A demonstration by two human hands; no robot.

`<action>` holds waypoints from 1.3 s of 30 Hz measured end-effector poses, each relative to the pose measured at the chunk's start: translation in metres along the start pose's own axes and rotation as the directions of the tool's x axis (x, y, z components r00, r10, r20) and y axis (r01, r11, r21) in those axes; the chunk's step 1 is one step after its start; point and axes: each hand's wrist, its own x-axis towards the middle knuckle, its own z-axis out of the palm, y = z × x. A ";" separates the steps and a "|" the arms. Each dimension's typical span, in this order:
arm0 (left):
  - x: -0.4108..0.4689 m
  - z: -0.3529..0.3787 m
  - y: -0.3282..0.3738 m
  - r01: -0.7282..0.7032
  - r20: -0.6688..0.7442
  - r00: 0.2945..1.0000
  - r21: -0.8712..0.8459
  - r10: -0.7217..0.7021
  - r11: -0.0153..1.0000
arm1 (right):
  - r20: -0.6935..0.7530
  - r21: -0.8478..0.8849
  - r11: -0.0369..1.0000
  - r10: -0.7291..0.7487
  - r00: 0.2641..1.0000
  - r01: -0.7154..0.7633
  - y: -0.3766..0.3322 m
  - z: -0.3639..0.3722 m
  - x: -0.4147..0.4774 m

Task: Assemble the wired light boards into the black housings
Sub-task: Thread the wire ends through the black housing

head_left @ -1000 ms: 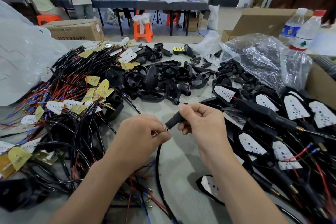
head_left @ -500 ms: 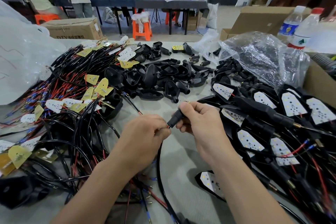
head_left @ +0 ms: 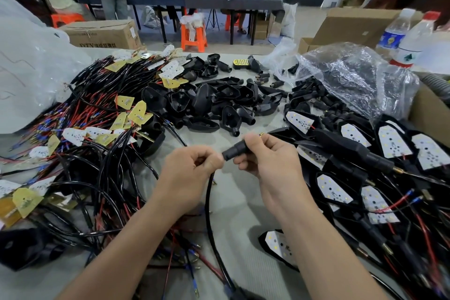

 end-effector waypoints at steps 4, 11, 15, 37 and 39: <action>0.002 -0.004 0.005 0.084 0.073 0.995 -0.173 -0.072 0.981 | -0.034 0.076 0.996 -0.053 0.998 0.056 -0.002 -0.001 -0.002; -0.002 -0.008 0.003 -0.065 0.091 0.994 0.121 0.054 0.991 | 0.104 -0.126 0.991 -0.042 0.994 0.055 0.000 -0.003 -0.001; 0.001 -0.009 0.003 0.023 0.055 0.998 -0.038 -0.021 0.999 | 0.036 -0.133 0.987 -0.091 0.995 0.095 -0.002 -0.007 0.001; -0.008 -0.019 0.025 0.283 0.517 0.851 -0.305 -0.091 0.909 | -0.109 -0.003 0.976 -0.219 0.970 0.220 -0.018 0.000 0.003; -0.009 -0.016 0.022 0.154 0.315 0.942 -0.115 -0.111 0.981 | -0.151 -0.020 0.973 -0.229 0.962 0.228 -0.017 -0.001 0.004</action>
